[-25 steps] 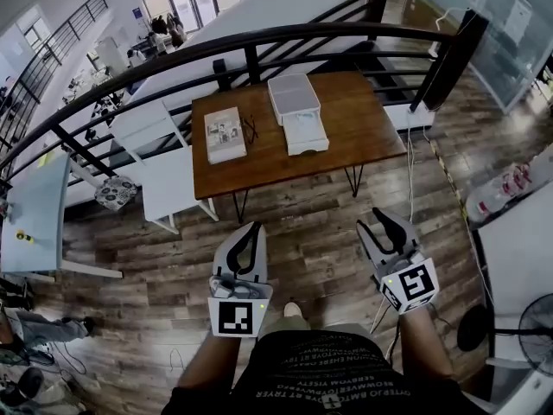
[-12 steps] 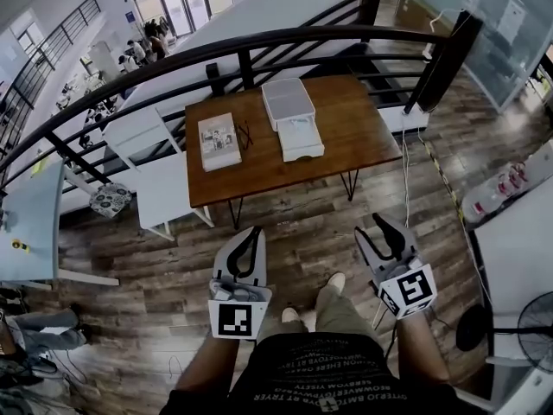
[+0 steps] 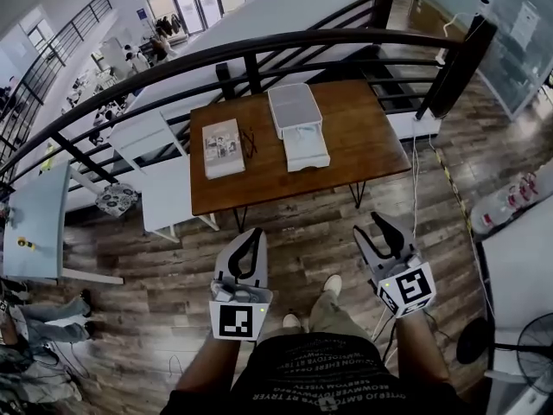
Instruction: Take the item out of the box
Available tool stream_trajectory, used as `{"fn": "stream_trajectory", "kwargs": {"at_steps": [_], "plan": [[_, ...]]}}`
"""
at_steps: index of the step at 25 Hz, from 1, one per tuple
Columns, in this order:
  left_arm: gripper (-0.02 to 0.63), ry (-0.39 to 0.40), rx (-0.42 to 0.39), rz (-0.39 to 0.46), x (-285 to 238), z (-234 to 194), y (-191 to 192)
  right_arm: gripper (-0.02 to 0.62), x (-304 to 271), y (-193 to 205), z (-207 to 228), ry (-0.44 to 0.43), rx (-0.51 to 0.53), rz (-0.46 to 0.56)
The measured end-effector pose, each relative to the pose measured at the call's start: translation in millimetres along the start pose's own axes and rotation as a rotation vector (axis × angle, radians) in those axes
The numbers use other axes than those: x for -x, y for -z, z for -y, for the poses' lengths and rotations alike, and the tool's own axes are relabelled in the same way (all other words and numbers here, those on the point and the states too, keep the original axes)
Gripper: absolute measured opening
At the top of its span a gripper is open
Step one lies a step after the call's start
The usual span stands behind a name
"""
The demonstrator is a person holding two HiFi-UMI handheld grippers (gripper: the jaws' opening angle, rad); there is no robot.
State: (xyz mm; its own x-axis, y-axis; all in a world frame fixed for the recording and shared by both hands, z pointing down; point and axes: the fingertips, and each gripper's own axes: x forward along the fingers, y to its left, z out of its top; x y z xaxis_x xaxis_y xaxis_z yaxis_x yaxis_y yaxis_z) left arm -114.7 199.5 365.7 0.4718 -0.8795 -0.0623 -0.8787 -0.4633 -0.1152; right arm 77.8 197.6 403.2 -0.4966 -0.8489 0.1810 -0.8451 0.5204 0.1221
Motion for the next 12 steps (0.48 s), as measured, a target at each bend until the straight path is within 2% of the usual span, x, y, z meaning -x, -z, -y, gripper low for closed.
{"fn": "stream_trajectory", "kwargs": {"at_steps": [12], "plan": [[0.006, -0.039, 0.003, -0.028, -80, -7, 10, 0.172, -59, -1, 63, -0.065, 0.0, 0.004]]}}
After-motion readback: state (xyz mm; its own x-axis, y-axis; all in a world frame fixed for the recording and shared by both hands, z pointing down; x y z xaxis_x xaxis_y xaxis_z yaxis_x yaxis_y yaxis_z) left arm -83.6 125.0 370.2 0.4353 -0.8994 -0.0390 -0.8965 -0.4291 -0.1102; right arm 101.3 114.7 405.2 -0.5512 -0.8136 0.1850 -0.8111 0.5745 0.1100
